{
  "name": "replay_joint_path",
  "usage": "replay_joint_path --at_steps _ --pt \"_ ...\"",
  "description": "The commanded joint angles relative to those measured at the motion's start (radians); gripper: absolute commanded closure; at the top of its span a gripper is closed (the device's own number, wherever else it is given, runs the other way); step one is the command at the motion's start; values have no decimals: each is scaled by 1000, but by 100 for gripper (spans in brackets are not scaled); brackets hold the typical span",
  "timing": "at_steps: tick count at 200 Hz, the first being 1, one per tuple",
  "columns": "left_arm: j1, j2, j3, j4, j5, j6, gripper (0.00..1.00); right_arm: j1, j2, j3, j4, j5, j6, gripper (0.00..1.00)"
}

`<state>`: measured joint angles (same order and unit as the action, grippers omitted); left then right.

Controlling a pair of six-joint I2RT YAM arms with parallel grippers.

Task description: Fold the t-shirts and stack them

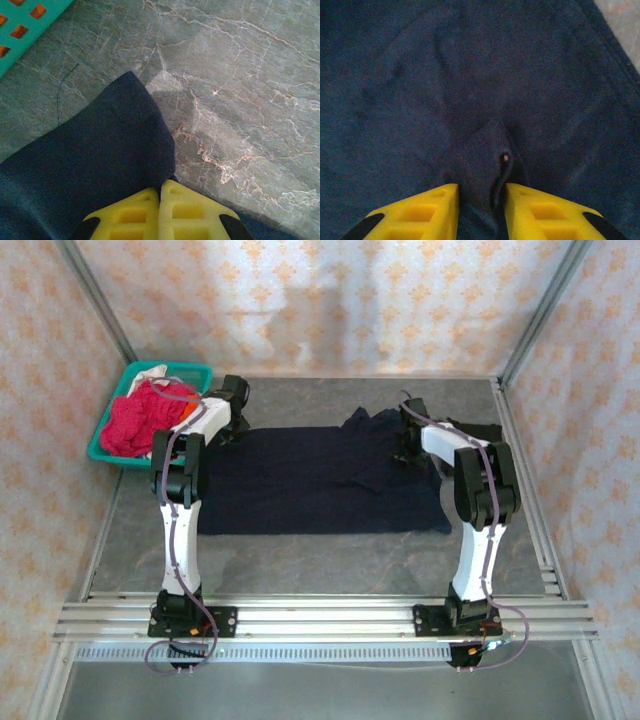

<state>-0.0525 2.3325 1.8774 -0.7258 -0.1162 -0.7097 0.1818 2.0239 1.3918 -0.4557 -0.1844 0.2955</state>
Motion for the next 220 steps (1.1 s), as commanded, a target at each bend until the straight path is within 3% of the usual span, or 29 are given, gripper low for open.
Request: replay_joint_path --at_steps 1,56,145,179,220 --pt "-21 33 -15 -81 64 -14 100 -39 56 20 -53 11 22 70" --pt "-35 3 -57 -60 96 -35 100 -136 41 -25 -99 9 32 72" --pt "-3 -45 -140 -36 62 -42 100 -121 -158 -303 -25 -96 67 71" --pt "19 -32 -107 -51 86 -19 100 -110 -202 -263 -49 -93 41 67" --pt "10 -36 -91 -46 97 -17 100 -101 -267 -99 -52 -62 -7 51"
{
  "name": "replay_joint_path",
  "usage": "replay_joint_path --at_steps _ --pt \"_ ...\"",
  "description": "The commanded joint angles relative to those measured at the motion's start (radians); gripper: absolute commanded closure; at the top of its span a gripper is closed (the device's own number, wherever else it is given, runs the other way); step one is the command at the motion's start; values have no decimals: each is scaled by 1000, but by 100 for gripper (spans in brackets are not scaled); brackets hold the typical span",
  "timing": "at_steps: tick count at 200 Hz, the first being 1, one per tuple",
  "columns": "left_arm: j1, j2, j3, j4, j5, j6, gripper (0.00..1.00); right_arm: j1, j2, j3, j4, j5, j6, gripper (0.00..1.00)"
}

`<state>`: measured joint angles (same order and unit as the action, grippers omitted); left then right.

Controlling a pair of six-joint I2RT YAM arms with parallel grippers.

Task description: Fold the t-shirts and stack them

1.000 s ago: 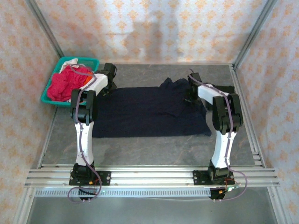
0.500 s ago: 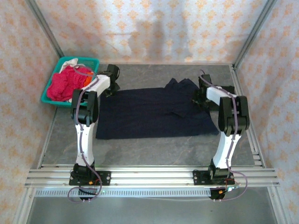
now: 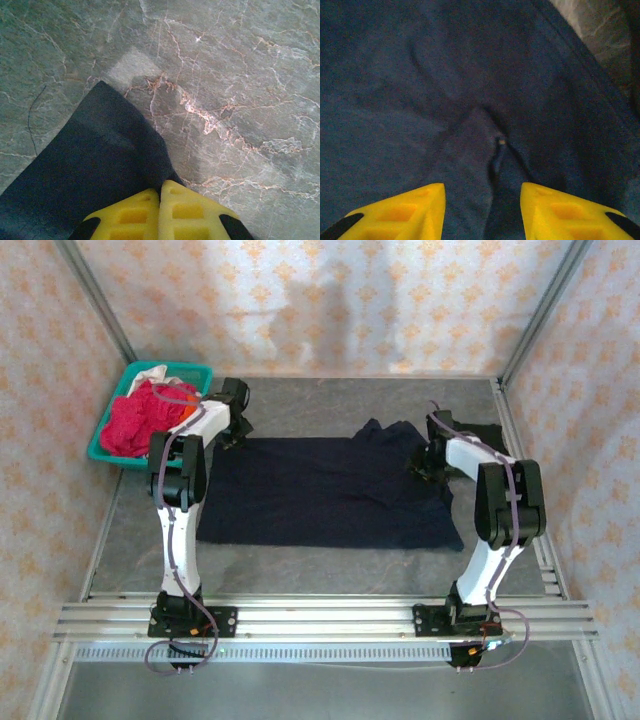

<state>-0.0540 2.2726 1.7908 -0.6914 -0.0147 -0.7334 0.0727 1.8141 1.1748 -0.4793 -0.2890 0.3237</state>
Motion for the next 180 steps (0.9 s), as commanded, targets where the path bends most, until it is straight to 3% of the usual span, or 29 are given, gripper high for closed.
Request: replay_joint_path --at_steps 1,85,120,180 --pt "11 24 -4 -80 -4 6 100 9 -57 121 -27 45 -36 50" --pt "11 22 -2 -79 -11 14 100 37 314 583 -75 165 -133 49" --pt "12 13 4 -84 -17 30 80 59 464 773 -158 207 -162 52" --pt "13 -12 27 -110 -28 46 74 70 557 816 -206 196 -187 54"
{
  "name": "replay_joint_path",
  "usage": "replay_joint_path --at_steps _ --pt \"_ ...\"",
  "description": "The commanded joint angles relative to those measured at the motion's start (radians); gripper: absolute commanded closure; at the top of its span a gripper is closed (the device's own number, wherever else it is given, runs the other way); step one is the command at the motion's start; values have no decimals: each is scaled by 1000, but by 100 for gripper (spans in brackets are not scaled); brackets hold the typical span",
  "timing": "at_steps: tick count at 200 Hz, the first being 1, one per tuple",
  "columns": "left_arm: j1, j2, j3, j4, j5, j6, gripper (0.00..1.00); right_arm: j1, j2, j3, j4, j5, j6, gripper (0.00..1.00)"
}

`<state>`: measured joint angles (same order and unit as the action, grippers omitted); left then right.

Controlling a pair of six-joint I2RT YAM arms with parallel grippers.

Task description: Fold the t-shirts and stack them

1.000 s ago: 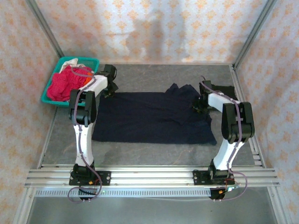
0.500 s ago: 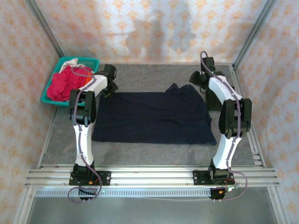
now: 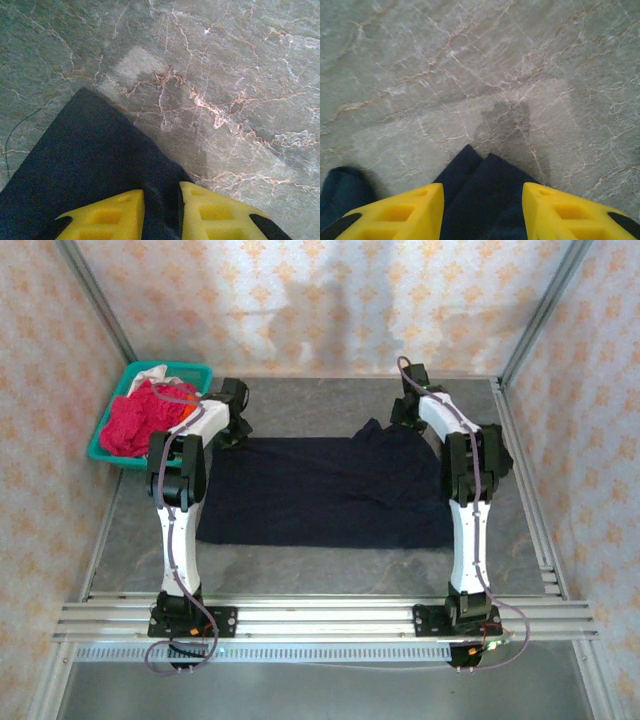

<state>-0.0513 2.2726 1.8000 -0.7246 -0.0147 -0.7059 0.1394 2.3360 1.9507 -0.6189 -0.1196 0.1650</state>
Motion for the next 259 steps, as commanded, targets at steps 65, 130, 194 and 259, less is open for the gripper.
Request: replay_joint_path --at_steps 65,130,194,259 --pt "13 -43 33 -91 -58 26 69 5 91 111 -145 23 -33 85" --pt "27 62 147 -147 -88 28 61 5 82 88 -136 16 -25 100" --pt "34 102 144 -144 -87 23 60 5 71 65 -124 8 -19 100" --pt "47 128 139 -141 -51 22 100 3 34 43 -114 -7 -17 100"
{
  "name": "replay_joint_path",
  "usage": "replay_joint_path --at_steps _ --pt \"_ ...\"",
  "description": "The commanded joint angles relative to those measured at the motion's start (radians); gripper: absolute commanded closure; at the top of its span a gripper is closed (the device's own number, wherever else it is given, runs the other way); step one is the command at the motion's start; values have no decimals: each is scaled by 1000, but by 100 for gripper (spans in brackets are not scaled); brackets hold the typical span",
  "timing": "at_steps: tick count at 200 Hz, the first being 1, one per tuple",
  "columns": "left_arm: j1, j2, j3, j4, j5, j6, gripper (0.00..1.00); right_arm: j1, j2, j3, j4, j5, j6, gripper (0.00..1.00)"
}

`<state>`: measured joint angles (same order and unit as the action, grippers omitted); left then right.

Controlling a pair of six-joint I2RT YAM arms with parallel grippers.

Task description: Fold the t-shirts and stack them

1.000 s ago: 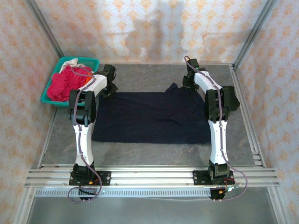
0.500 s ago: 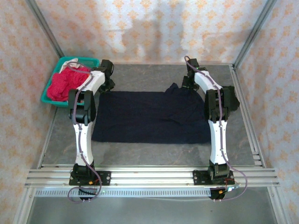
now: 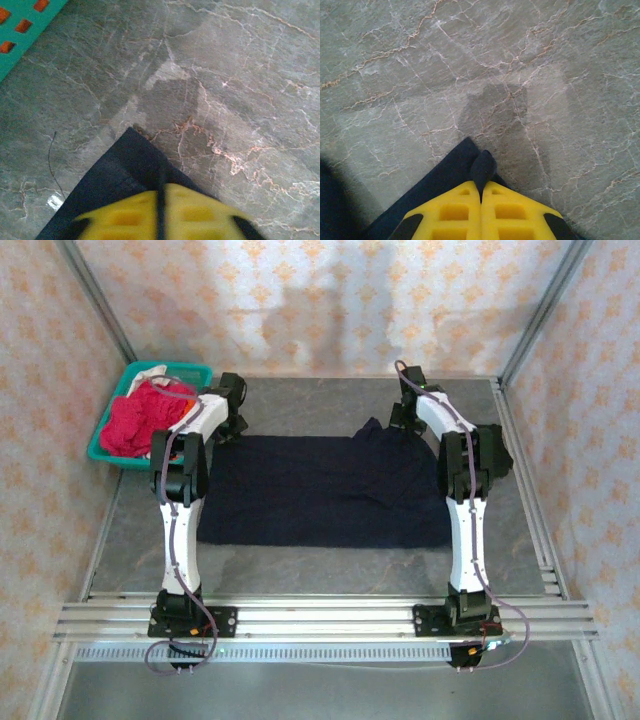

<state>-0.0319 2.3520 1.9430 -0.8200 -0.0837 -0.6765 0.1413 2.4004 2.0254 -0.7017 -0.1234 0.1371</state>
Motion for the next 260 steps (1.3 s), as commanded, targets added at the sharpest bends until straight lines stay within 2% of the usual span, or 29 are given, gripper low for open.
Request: replay_joint_path --at_steps 1,70,87,100,129,136,163,198,245,260 --pt "28 48 -4 -45 18 -8 100 1 -32 -31 -31 -3 10 100" --pt "29 -55 -7 -2 -8 -21 100 2 -110 2 -26 -52 25 100" --pt "29 -41 38 -29 5 -16 76 2 -112 7 -26 -61 27 100" --pt "25 -29 53 -37 -9 -23 62 3 -112 4 -22 -65 32 100" --pt "5 -4 74 -47 -42 -47 58 2 -107 -12 -12 -75 40 100" --pt "0 2 77 -47 -50 -55 52 3 -107 -18 -9 -77 41 100" --pt "-19 28 99 -67 -94 -104 45 3 -110 -35 2 -82 41 100" --pt "-20 97 168 -114 -97 -139 45 3 -113 -52 6 -86 36 100" --pt "-19 134 170 -153 -79 -161 51 2 -119 -66 15 -84 37 100" --pt "-17 139 163 -163 -74 -170 56 3 -121 -68 16 -85 37 100"
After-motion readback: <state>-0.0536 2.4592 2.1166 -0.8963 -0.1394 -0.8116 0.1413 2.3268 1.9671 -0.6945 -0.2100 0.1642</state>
